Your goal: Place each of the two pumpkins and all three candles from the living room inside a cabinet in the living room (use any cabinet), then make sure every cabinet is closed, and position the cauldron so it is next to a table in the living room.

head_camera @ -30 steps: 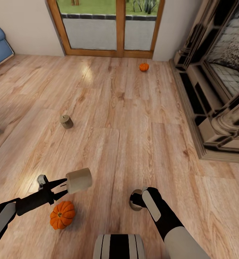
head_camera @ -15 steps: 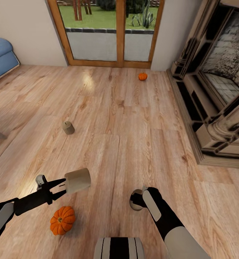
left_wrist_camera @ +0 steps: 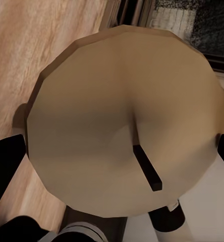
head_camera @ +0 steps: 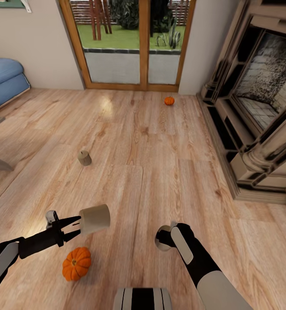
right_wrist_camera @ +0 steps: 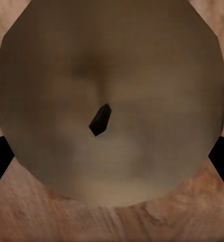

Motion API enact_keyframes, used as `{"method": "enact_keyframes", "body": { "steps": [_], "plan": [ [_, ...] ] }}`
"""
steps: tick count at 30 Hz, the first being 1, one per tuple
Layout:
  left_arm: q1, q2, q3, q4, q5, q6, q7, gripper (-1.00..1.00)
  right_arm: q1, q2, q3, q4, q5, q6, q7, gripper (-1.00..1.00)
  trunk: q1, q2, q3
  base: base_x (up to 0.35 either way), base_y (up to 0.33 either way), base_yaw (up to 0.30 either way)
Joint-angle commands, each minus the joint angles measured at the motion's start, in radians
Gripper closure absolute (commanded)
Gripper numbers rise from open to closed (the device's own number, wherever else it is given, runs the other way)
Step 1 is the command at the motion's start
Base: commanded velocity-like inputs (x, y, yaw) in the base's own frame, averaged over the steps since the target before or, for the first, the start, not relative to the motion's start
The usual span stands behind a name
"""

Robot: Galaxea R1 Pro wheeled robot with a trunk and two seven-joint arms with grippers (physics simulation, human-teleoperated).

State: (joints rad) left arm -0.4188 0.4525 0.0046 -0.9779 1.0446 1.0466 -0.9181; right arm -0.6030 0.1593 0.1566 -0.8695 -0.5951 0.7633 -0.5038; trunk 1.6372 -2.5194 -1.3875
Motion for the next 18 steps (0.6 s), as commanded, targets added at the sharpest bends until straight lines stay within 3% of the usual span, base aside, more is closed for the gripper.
{"method": "enact_keyframes", "body": {
  "steps": [1,10,18],
  "plan": [
    [0.0,0.0,0.0,0.0,-0.001,0.0,0.001,1.0,0.0,-0.001,-0.001,0.0,0.0,0.0,0.0,1.0,0.0,0.0,0.004,0.0,0.0,0.0],
    [-0.001,-0.003,0.0,0.0,-0.033,-0.001,0.003,1.0,0.0,-0.002,-0.008,0.0,0.0,0.001,0.001,1.0,-0.004,0.002,0.039,0.0,0.0,0.0],
    [-0.001,-0.002,0.0,0.001,-0.038,-0.001,0.004,1.0,0.0,-0.004,-0.026,0.0,0.0,0.004,0.0,1.0,-0.008,0.004,0.07,0.0,0.0,0.0]
  ]
}}
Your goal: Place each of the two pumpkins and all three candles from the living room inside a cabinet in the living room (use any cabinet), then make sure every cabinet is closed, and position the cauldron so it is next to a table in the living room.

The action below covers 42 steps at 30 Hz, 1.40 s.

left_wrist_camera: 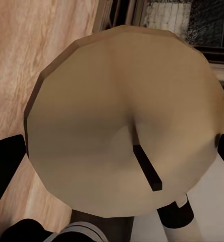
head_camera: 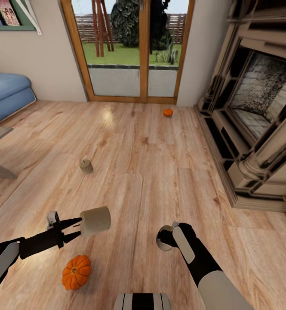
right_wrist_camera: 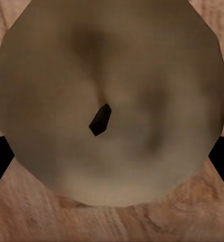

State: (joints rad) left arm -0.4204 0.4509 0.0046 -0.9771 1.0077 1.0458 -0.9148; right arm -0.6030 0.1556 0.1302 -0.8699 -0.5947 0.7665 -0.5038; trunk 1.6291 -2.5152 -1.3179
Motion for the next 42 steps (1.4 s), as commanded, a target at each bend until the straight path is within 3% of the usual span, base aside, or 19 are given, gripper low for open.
{"method": "enact_keyframes", "body": {
  "steps": [1,16,22,31,42],
  "plan": [
    [0.0,0.0,0.0,0.0,-0.001,-0.001,0.001,1.0,0.0,0.0,-0.001,0.0,-0.001,0.0,0.0,1.0,0.0,0.0,0.004,0.0,0.0,0.0],
    [0.0,-0.006,-0.001,0.001,-0.002,-0.003,0.008,1.0,0.002,-0.003,-0.003,0.0,0.001,0.002,-0.001,1.0,-0.007,0.004,0.062,0.0,0.0,0.0],
    [0.0,-0.008,0.001,0.001,-0.01,-0.003,0.042,1.0,0.003,-0.002,-0.035,0.0,0.0,0.002,0.0,1.0,-0.01,0.005,0.085,0.0,0.0,0.0],
    [0.0,-0.009,0.0,0.001,-0.019,-0.004,0.052,1.0,0.003,-0.001,-0.044,0.0,-0.001,0.002,0.0,1.0,-0.014,0.007,0.12,0.0,0.0,0.0],
    [-0.006,-0.007,0.003,0.004,-0.039,-0.004,0.204,1.0,0.003,0.001,-0.045,0.0,-0.001,-0.001,0.002,1.0,-0.019,0.01,0.163,0.0,0.0,0.0]
  ]
}}
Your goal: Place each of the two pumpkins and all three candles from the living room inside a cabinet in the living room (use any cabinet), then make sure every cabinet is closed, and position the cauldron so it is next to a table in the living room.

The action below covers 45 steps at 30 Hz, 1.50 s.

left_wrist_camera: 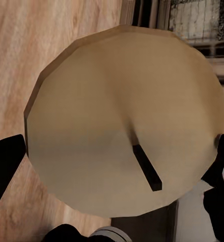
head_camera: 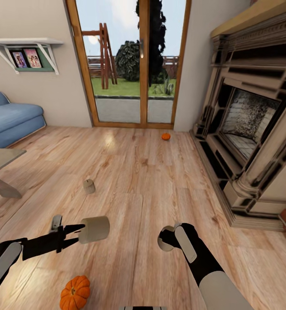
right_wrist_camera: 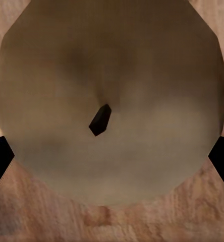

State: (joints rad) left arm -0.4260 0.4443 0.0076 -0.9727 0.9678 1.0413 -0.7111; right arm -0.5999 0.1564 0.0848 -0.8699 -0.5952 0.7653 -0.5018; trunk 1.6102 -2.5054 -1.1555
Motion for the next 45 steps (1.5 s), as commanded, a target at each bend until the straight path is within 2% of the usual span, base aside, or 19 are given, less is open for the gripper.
{"method": "enact_keyframes", "body": {
  "steps": [1,5,6,14,23,27,29,33,35,36,40,45],
  "plan": [
    [0.0,0.0,0.0,0.0,0.0,-0.001,0.01,1.0,0.0,0.0,0.0,0.0,0.0,0.0,0.0,1.0,0.0,0.0,0.004,0.0,0.0,0.0],
    [0.0,-0.001,0.002,0.0,-0.003,-0.003,0.097,1.0,0.0,-0.001,0.0,0.0,0.0,0.0,-0.001,1.0,-0.002,0.001,0.019,0.0,0.0,0.0],
    [-0.002,0.0,0.003,0.0,-0.005,-0.004,0.186,1.0,0.0,-0.001,0.0,0.0,0.0,0.004,-0.001,1.0,-0.003,0.001,0.023,0.0,0.0,0.0],
    [-0.003,-0.001,0.005,-0.003,-0.005,-0.007,0.362,1.0,0.0,-0.001,0.0,0.0,0.0,0.003,-0.001,1.0,-0.006,0.003,0.054,0.0,0.0,0.0],
    [-0.003,-0.002,0.006,-0.004,-0.005,-0.007,0.391,1.0,0.0,0.0,0.0,0.0,0.0,0.003,-0.001,1.0,-0.011,0.006,0.089,0.0,0.0,0.0],
    [-0.002,-0.002,0.006,-0.004,-0.006,-0.007,0.393,1.0,0.0,0.0,0.0,0.0,0.0,0.002,-0.001,1.0,-0.026,0.034,0.101,0.0,0.0,0.0],
    [-0.003,-0.003,0.006,-0.004,-0.006,-0.007,0.415,1.0,0.0,0.0,0.0,0.0,0.0,0.002,-0.001,1.0,-0.034,0.048,0.108,0.0,0.0,0.0],
    [-0.002,-0.005,0.008,-0.009,-0.005,-0.01,0.553,1.0,0.0,0.0,0.0,0.0,0.0,0.002,-0.001,1.0,-0.049,0.076,0.12,0.0,0.0,0.0],
    [-0.002,-0.017,0.008,-0.013,-0.003,-0.015,0.665,1.0,0.0,0.001,0.001,0.0,0.0,0.001,-0.001,1.0,-0.057,0.09,0.127,0.0,0.0,0.0],
    [-0.004,-0.033,0.008,-0.015,-0.003,-0.016,0.729,1.0,0.0,0.002,0.002,0.0,0.0,0.0,-0.002,1.0,-0.061,0.097,0.13,0.0,0.0,0.0],
    [-0.009,-0.083,0.007,-0.028,-0.003,-0.021,0.89,1.0,-0.001,0.011,0.004,-0.001,0.0,0.005,-0.005,1.0,-0.076,0.125,0.142,0.0,0.0,0.0],
    [-0.01,-0.088,0.008,-0.035,-0.003,-0.021,0.908,1.0,-0.001,0.011,0.005,-0.002,0.0,0.004,-0.005,1.0,-0.095,0.16,0.158,0.0,0.0,0.0]
  ]
}}
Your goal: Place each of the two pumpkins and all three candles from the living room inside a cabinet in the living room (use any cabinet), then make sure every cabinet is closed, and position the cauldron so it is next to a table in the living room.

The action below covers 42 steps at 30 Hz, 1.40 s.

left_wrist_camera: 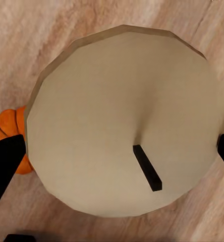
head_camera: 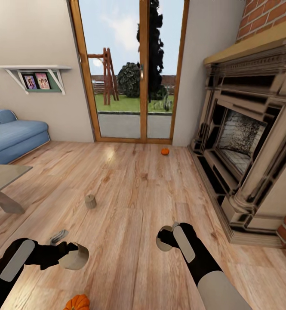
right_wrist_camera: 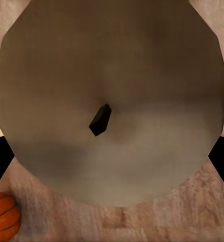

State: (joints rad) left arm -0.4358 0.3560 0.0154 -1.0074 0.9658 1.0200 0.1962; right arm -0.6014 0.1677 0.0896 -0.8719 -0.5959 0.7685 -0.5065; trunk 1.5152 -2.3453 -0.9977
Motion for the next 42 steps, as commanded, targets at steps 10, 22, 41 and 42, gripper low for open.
{"method": "enact_keyframes", "body": {
  "steps": [10,22,41,42],
  "plan": [
    [0.0,0.0,0.0,-0.001,-0.001,0.0,0.002,1.0,0.0,0.002,0.002,-0.01,0.001,0.004,-0.001,1.0,-0.038,0.07,0.031,0.0,0.0,0.0],
    [0.0,-0.002,-0.001,-0.002,-0.001,0.0,0.003,1.0,-0.004,-0.004,-0.004,-0.012,0.0,0.017,-0.004,1.0,-0.084,0.154,0.069,0.0,0.0,0.0],
    [0.0,-0.015,-0.006,-0.004,-0.002,0.0,0.005,1.0,-0.008,0.001,-0.039,-0.009,-0.001,0.018,-0.005,1.0,-0.157,0.287,0.129,0.0,0.0,0.0],
    [0.0,-0.015,-0.006,-0.004,-0.002,0.0,0.005,1.0,-0.008,0.001,-0.039,-0.009,-0.001,0.018,-0.004,1.0,-0.161,0.294,0.132,0.0,0.0,0.0]
  ]
}}
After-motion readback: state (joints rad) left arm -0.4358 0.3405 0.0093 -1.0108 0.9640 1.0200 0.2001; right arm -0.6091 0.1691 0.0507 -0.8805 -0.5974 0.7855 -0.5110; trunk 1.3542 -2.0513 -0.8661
